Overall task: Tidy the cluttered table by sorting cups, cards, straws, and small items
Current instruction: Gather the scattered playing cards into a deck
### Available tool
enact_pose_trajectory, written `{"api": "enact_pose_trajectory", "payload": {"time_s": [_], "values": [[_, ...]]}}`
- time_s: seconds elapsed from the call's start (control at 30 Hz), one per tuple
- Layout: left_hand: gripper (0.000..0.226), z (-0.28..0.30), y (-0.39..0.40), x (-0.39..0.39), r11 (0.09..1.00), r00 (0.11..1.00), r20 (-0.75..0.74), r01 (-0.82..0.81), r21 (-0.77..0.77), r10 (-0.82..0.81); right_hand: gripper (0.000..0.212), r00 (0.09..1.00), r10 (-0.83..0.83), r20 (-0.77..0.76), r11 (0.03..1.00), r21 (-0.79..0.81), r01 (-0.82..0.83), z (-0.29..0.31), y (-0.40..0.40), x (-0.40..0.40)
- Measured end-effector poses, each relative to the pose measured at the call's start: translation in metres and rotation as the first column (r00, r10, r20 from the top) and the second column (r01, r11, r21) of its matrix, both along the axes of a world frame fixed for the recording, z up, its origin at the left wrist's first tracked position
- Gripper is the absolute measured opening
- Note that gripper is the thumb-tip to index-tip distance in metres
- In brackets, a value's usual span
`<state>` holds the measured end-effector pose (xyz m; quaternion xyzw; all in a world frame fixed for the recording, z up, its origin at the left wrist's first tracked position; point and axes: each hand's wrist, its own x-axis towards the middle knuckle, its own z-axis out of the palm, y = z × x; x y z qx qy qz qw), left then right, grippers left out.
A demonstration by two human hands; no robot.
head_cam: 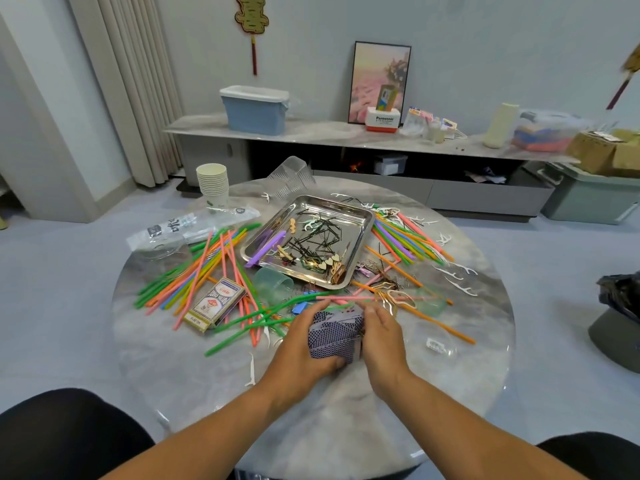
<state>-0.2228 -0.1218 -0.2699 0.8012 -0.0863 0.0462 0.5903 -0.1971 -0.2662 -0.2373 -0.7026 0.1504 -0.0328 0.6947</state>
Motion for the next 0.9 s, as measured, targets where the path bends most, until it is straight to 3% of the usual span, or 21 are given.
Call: {"api": "enact_pose_trajectory", "payload": {"time_s": [0.1,0.2,0.33,0.4,0.47,0.6,0.67,0.73,0.9], "values": [[0.084,-0.005,-0.002,-0.001,0.997,0.999,0.047,-0.023,0.071,0.019,0.031,0.995,0.070,-0.077,0.997,0.044,-0.067,-0.006,0.002,-0.005],[0.060,-0.004,-0.002,0.002,0.990,0.993,0.090,-0.083,0.116,0.072,0.046,0.966,0.244,-0.087,0.967,0.097,-0.236,0.004,0.008,-0.010],[0.053,-0.004,-0.005,0.004,0.980,0.993,0.080,-0.095,0.177,0.082,0.088,0.924,0.370,0.092,0.920,-0.173,-0.351,0.003,0.009,-0.011],[0.064,-0.003,-0.007,0.003,0.982,0.996,0.061,-0.074,0.176,0.064,0.094,0.898,0.432,0.087,0.853,-0.364,-0.375,0.000,0.011,-0.015],[0.074,-0.003,-0.007,0.003,0.979,0.998,0.058,-0.050,0.198,0.040,0.081,0.906,0.414,0.091,0.838,-0.427,-0.340,-0.002,0.011,-0.016],[0.086,-0.002,-0.002,0.004,0.965,0.998,0.060,-0.040,0.259,0.025,0.018,0.981,0.145,0.125,0.954,-0.279,-0.106,-0.001,0.003,-0.004],[0.088,-0.004,-0.001,0.004,0.969,0.998,0.058,-0.050,0.244,0.037,0.035,0.999,0.036,0.020,0.975,-0.221,-0.031,0.000,-0.004,0.003],[0.088,-0.005,0.001,0.004,0.972,0.997,0.061,-0.054,0.229,0.041,0.056,0.996,-0.017,-0.092,0.964,-0.266,-0.008,-0.006,-0.011,0.009],[0.071,-0.007,0.001,0.007,0.976,0.996,0.073,-0.060,0.208,0.046,0.051,0.991,0.131,-0.006,0.891,-0.438,-0.120,-0.012,-0.009,0.002]]}}
